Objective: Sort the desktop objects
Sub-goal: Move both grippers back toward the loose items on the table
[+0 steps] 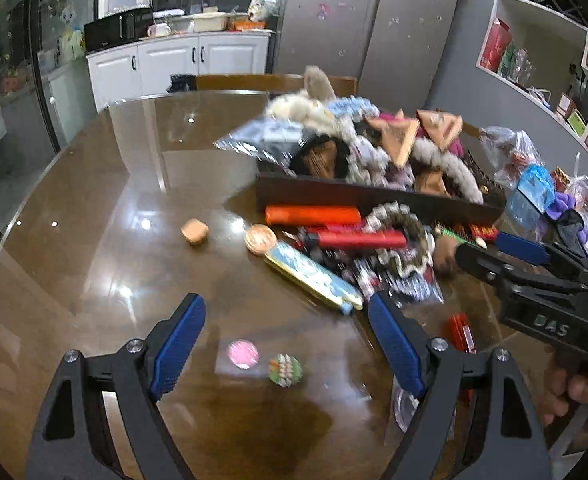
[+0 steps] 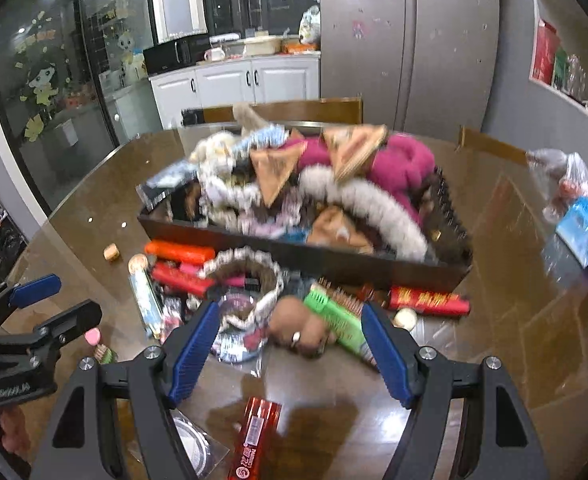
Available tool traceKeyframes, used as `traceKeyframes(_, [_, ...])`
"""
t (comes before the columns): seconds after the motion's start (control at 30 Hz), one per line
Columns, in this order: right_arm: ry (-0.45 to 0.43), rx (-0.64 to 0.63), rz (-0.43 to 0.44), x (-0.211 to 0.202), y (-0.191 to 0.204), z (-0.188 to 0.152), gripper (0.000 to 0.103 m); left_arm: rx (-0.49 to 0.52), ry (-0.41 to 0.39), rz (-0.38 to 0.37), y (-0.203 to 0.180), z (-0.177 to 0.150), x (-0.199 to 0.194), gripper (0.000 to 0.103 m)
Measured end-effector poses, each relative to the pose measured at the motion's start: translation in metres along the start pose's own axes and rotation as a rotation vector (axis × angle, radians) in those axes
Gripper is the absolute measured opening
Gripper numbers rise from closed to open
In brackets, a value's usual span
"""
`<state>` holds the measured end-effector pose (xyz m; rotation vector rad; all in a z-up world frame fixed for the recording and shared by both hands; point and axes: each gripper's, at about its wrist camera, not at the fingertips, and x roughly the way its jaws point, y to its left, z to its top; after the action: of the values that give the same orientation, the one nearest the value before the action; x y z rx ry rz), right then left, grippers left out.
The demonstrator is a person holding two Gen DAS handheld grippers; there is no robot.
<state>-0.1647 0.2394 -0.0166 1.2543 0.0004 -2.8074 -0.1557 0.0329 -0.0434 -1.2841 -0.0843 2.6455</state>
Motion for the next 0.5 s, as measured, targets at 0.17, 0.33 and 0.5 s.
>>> traceKeyframes(0.17, [0.033,-0.004,-0.019,0.016,0.001,-0.010,0.075,0.024,0.024,-0.013,-0.014,-0.006,0.013,0.085])
traceKeyframes(0.33, [0.046,0.004,-0.022,0.024,-0.005,-0.013,0.075,0.049,0.045,-0.006,-0.024,-0.005,0.025,0.085])
traceKeyframes(0.5, [0.069,0.006,-0.029,0.036,-0.011,-0.016,0.075,0.049,0.065,-0.009,-0.030,-0.007,0.037,0.085])
